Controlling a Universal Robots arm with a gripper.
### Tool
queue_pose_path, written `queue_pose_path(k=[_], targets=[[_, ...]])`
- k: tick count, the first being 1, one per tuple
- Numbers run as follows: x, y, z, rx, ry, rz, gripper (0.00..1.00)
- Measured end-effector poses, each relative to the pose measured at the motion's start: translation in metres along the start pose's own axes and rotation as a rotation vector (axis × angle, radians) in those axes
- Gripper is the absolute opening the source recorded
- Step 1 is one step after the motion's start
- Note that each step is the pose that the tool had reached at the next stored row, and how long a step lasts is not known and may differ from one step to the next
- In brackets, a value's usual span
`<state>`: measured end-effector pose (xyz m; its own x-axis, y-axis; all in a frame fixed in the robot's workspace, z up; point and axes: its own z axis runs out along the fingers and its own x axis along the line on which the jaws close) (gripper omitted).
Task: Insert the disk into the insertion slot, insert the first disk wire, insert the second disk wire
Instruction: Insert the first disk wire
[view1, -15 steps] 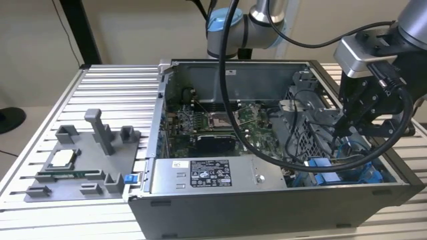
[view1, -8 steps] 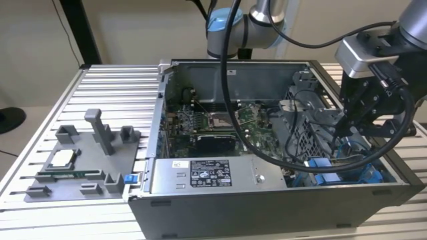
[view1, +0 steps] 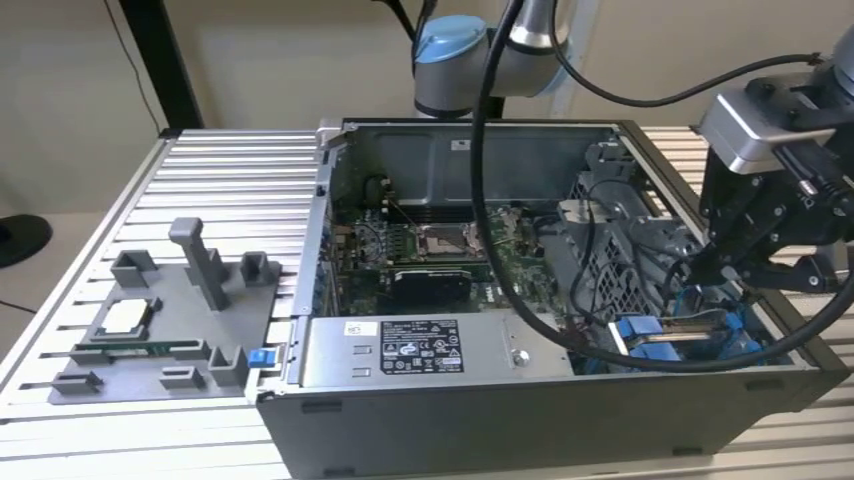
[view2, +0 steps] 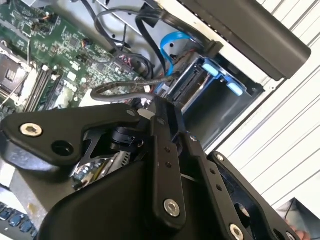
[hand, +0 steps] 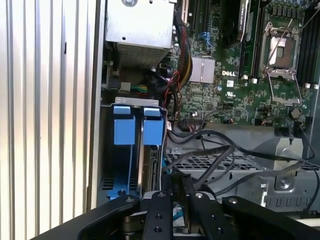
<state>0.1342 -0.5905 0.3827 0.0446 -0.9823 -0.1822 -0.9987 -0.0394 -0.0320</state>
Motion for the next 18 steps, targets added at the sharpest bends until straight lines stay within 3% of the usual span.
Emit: queue_pose_path(k=[5, 14, 18], targets=[[0.0099, -0.0055, 0.001, -0.0052, -0.0003, 0.001, 0.0], [0.0132, -0.015, 0.0136, -0.0019, 0.0006, 0.025, 0.0], [0.0127, -0.017, 0.0178, -0.0056, 0.0046, 0.037, 0.0]])
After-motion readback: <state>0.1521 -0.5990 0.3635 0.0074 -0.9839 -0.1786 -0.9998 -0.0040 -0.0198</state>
